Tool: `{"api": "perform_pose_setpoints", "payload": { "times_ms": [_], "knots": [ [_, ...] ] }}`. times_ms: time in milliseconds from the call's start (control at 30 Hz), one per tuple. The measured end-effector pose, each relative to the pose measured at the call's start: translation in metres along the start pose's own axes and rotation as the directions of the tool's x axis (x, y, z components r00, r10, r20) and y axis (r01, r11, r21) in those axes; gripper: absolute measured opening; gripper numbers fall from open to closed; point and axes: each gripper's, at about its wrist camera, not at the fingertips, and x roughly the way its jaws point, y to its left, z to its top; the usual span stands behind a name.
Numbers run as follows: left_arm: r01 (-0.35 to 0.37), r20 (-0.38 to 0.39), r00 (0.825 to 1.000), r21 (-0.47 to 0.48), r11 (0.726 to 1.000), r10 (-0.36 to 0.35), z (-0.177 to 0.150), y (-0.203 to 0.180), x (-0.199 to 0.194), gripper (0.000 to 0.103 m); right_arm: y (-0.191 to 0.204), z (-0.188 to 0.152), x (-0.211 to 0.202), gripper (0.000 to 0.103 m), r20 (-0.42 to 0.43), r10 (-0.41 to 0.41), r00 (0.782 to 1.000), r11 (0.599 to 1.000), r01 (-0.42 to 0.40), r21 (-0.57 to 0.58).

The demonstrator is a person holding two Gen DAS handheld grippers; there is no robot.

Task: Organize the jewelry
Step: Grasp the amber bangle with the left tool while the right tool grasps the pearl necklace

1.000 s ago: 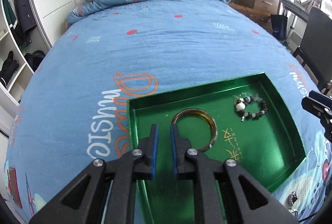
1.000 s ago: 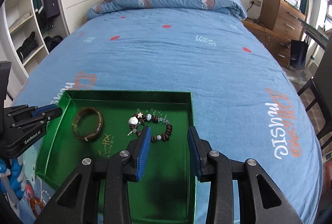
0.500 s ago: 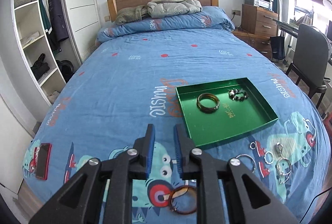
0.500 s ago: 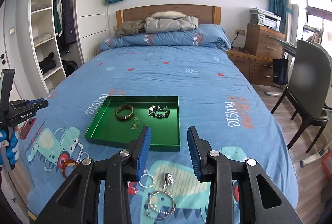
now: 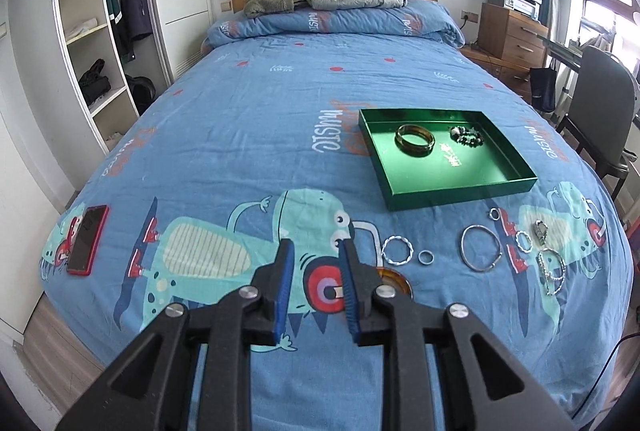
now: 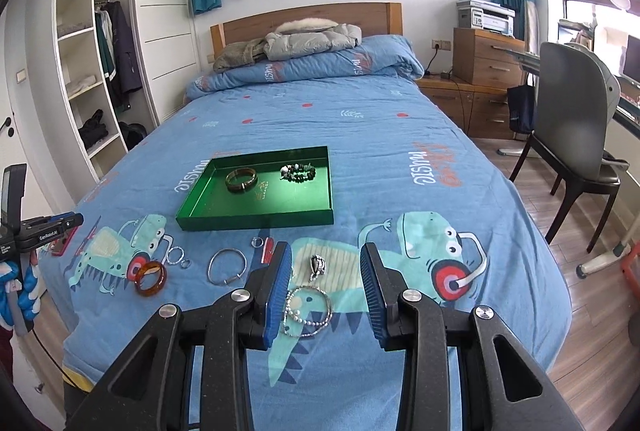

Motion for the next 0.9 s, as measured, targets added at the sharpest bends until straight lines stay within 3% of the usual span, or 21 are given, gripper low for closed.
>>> {"api": "perform_pose_setpoints", "payload": {
  "times_ms": [167, 333, 633, 900],
  "knots": [
    [-0.01, -0.052, 0.999, -0.023, 1.0, 0.009, -0.015, 0.005, 0.02, 0.022, -0.011, -0.017, 0.012, 0.034, -0.044, 0.003, 0.999, 1.0, -0.002, 0.027],
    [-0.003, -0.13, 0.992, -0.042, 0.999, -0.002, -0.031, 0.001, 0.053, 0.022, -0.012, -0.035, 0.057, 0.03, -0.137, 0.022, 0.99, 0.999, -0.017, 0.036],
    [0.053, -0.251, 0.966, -0.058, 0.997, -0.066, -0.047, -0.017, 0.102, 0.022, -0.009, -0.06, 0.135, 0.028, -0.291, 0.055, 0.955, 0.998, -0.049, 0.028],
    [0.054, -0.326, 0.942, -0.079, 0.995, -0.077, -0.05, -0.026, 0.132, 0.022, -0.009, -0.067, 0.177, 0.028, -0.375, 0.066, 0.925, 0.997, -0.071, 0.001]
  ]
}}
